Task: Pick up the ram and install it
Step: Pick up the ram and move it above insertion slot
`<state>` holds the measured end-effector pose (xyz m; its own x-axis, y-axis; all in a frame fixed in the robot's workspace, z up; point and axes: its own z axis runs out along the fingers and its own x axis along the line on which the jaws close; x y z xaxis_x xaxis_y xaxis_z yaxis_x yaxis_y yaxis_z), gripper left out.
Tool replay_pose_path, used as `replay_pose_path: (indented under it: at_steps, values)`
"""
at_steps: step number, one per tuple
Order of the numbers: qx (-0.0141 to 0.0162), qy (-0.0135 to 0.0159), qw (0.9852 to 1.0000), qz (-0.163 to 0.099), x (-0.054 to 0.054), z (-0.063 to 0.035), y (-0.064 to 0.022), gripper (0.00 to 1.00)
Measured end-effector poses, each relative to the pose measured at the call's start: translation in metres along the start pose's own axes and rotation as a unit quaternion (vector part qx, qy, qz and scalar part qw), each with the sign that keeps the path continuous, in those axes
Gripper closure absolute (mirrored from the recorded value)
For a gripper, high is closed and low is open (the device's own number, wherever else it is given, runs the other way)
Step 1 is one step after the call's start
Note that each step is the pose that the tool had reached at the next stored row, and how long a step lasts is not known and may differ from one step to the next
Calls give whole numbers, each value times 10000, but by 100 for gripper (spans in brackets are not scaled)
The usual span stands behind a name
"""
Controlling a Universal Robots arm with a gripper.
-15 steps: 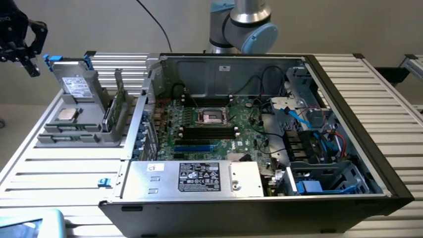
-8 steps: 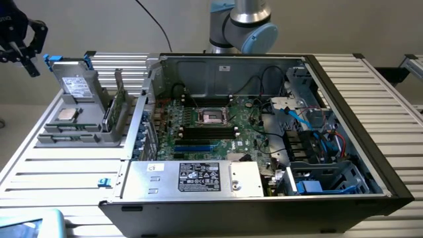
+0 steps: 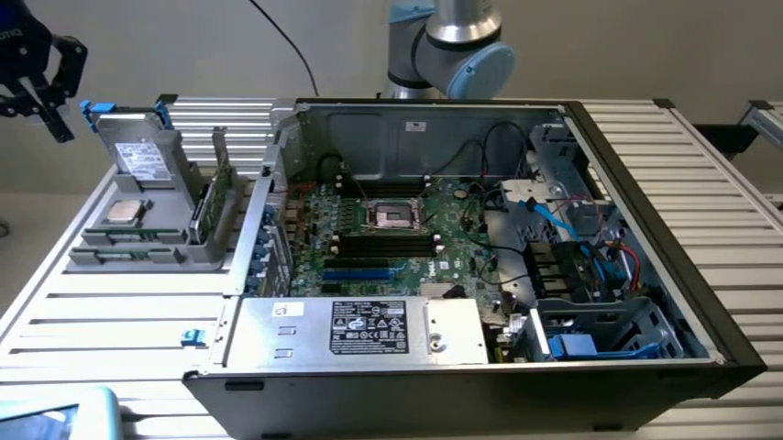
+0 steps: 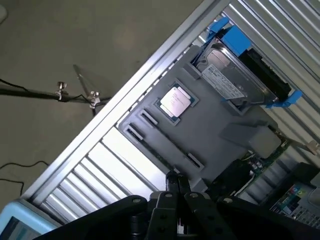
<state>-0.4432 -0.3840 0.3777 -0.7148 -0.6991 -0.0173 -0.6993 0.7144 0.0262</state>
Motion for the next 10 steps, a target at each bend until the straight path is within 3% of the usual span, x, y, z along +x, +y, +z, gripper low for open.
replay_pose_path:
  at_steps: [5,10]
  values:
    - [-4,16,9989,-460,0,1,0,89]
    - [-7,32,9959,-909,0,2,0,89]
